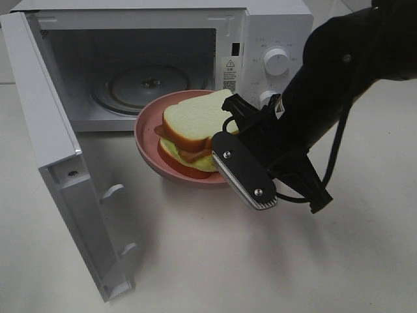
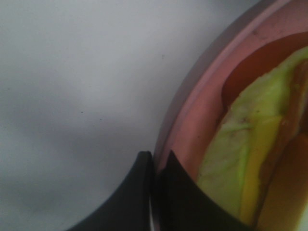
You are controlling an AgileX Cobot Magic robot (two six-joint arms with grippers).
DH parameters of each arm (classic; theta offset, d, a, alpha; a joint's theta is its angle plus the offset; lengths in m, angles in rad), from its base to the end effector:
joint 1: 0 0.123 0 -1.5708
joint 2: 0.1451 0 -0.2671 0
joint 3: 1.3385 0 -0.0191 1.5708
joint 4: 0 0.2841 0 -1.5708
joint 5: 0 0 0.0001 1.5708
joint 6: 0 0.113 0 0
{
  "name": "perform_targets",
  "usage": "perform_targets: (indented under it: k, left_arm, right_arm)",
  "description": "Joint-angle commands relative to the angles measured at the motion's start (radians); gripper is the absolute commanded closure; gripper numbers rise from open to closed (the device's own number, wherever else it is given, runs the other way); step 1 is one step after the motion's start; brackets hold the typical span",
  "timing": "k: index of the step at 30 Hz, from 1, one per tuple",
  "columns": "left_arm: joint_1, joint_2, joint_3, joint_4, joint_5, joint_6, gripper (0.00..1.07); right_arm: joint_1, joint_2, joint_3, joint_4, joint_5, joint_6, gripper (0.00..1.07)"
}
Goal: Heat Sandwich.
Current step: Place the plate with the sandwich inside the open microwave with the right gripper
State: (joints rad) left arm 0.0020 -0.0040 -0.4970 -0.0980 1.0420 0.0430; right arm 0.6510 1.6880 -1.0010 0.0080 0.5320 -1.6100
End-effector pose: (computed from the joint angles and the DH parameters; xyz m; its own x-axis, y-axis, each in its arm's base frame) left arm 0.0626 -0.0094 0.2849 -0.4370 -0.0074 -0.8994 0.0712 0.9965 -0.0428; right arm 0.2881 0.2200 0.1340 0.6303 -0.7763 0.0101 -0.7001 -0.5739 -0.4249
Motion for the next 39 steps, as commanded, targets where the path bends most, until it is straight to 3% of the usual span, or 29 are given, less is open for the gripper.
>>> perform_targets:
  k: [1, 27, 39]
  left_arm:
    - [-0.005, -0.025, 0.004, -0.002, -0.007, -0.003, 0.1]
    - [-0.005, -0.025, 0.004, -0.002, -0.007, -0.003, 0.1]
    - [-0.005, -0.025, 0.004, -0.002, -0.007, -0.003, 0.1]
  right_arm:
    - [-0.001, 0.023, -0.056, 0.009, 0.011, -0.023, 1.07]
    - [-0.001, 0.208, -0.306, 0.059, 0.062, -0.085, 1.07]
    - [-0.001, 0.309, -0.48, 0.057, 0.143, -0.069, 1.07]
